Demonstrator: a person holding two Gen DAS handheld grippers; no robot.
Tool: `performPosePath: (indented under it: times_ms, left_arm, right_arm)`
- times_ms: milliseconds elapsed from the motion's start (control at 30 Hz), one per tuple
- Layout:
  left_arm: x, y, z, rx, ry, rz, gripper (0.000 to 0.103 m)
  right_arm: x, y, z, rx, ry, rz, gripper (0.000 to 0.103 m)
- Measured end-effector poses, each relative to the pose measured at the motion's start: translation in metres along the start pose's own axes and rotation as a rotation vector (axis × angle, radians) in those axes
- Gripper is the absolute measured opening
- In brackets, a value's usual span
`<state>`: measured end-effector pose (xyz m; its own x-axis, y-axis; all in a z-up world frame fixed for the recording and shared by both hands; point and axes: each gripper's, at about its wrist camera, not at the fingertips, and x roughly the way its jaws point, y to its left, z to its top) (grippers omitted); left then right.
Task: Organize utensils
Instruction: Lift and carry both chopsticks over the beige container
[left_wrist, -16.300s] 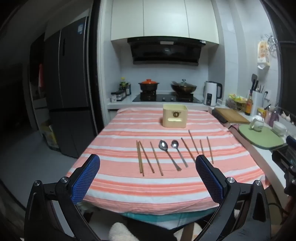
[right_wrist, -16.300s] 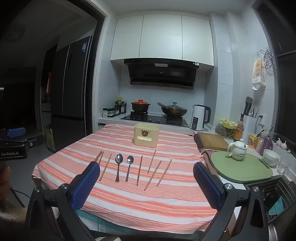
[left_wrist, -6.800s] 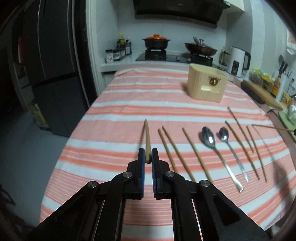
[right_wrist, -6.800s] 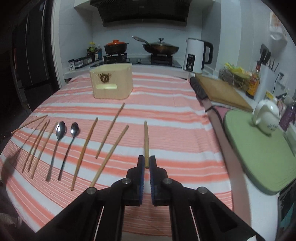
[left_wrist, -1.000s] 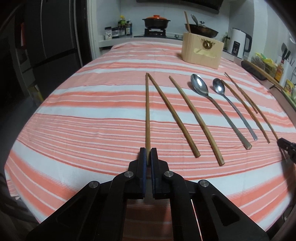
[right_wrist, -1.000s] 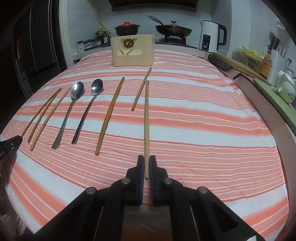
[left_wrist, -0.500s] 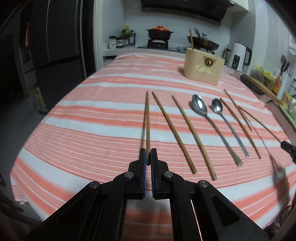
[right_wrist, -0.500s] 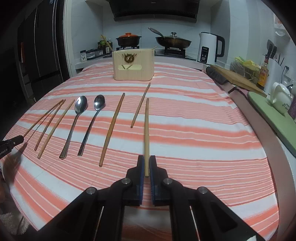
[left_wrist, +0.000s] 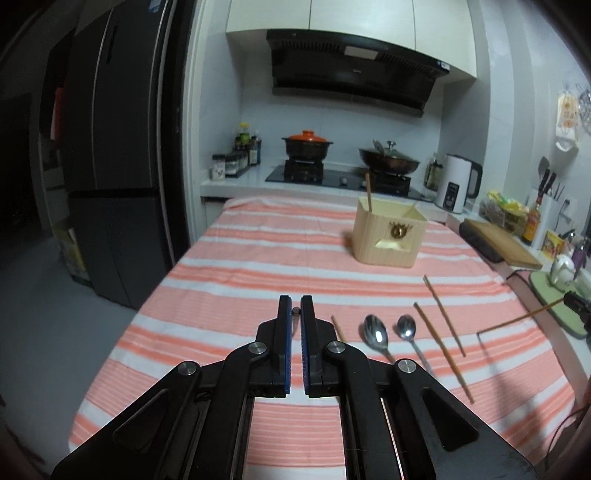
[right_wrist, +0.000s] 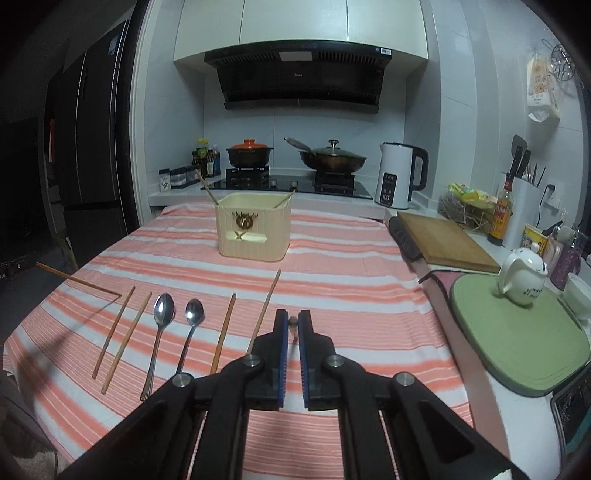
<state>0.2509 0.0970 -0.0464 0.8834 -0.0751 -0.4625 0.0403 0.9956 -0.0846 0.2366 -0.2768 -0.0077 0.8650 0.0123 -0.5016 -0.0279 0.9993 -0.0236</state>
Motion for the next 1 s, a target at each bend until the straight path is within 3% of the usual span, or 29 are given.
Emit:
performPosePath:
  times_ms: [400, 767, 1000]
  left_arm:
    - [-0.015, -0.028, 0.044, 0.019, -0.052, -0.118, 0.002]
    - [-0.004, -0.061, 0.076, 0.047, 0.054, -0.24, 0.002]
    - [0.009, -0.087, 0.109, 0.081, 0.047, -0.282, 0.002]
  right_arm:
    - [-0.022, -0.002, 0.034, 0.029, -0.07, 0.079, 0.006]
    - [-0.013, 0.007, 0.071, 0.03, -0.095, 0.19, 0.006]
    - [0.008, 0.017, 0.11, -0.008, -0.123, 0.217, 0.006]
